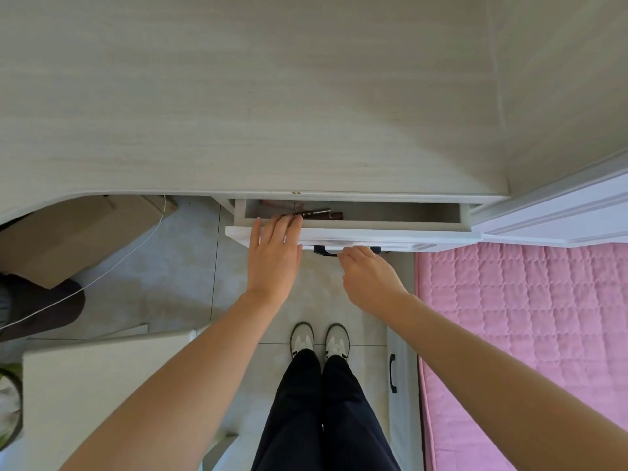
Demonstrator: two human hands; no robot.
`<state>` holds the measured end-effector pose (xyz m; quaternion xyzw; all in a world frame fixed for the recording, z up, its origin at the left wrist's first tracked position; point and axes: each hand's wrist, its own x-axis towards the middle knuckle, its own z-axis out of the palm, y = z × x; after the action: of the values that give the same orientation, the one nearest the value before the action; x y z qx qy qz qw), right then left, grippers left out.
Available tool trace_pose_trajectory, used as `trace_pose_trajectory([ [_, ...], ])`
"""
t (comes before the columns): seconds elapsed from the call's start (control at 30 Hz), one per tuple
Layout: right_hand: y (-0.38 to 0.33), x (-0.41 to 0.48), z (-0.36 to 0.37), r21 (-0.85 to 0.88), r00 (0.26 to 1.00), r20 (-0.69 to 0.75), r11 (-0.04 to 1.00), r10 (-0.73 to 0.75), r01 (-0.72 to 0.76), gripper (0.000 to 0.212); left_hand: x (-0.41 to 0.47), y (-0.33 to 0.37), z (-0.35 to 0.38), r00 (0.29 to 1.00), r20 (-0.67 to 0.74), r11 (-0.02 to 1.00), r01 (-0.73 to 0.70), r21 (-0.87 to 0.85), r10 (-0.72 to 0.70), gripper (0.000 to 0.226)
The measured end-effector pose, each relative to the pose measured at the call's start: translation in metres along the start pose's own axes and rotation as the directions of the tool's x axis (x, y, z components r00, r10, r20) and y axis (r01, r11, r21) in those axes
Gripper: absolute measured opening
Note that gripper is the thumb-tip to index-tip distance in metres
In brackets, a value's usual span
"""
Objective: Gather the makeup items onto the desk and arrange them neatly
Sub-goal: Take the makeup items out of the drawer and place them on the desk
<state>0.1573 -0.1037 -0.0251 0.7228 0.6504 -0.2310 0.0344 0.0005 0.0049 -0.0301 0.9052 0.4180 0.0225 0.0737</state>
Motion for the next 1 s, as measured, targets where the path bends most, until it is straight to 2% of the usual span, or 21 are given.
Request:
trace_pose_trajectory([
  [0.1, 0.001, -0.011, -0.016, 0.041, 0.995, -0.100, 0.999, -0.025, 0.030, 0.039, -0.007, -0.001, 0.000, 1.000, -0.010, 1.000, -0.017, -0.003, 0.017, 0.050],
  [0.2, 0.005, -0.025, -0.027, 0.031, 0.962, -0.260, 0.996, -0.077, 0.088, 0.043, -0.015, -0.001, 0.001, 1.000, -0.013, 1.000, -0.018, 0.011, 0.018, 0.049],
  [0.33, 0.016, -0.034, -0.032, 0.001, 0.927, -0.367, 0.997, -0.069, 0.075, 0.051, -0.024, 0.002, 0.000, 1.000, -0.022, 1.000, -0.014, 0.002, 0.014, 0.047],
  [0.43, 0.026, -0.035, -0.030, -0.055, 0.931, -0.362, 0.998, -0.044, 0.026, 0.053, -0.030, 0.004, -0.002, 1.000, -0.028, 1.000, -0.010, -0.007, 0.010, 0.045],
  [0.57, 0.036, -0.038, -0.021, -0.098, 0.959, -0.281, 0.993, 0.035, -0.065, 0.053, -0.038, 0.004, -0.002, 0.998, -0.064, 0.999, -0.019, -0.033, 0.017, 0.041],
  [0.67, 0.039, -0.043, -0.013, -0.099, 0.958, -0.282, 0.992, 0.045, -0.076, 0.053, -0.043, 0.003, -0.001, 0.993, -0.115, 0.999, -0.041, -0.034, 0.036, 0.037],
  [0.83, 0.037, -0.056, -0.001, -0.072, 0.954, -0.296, 0.994, 0.052, -0.077, 0.066, -0.057, -0.002, 0.001, 0.973, -0.160, 0.985, -0.160, 0.066, 0.169, 0.039],
  [1.0, 0.031, -0.081, 0.019, -0.055, 0.952, -0.305, 0.997, 0.032, -0.052, 0.067, -0.078, -0.008, 0.001, 0.939, -0.181, 0.956, -0.283, 0.071, 0.291, 0.039],
])
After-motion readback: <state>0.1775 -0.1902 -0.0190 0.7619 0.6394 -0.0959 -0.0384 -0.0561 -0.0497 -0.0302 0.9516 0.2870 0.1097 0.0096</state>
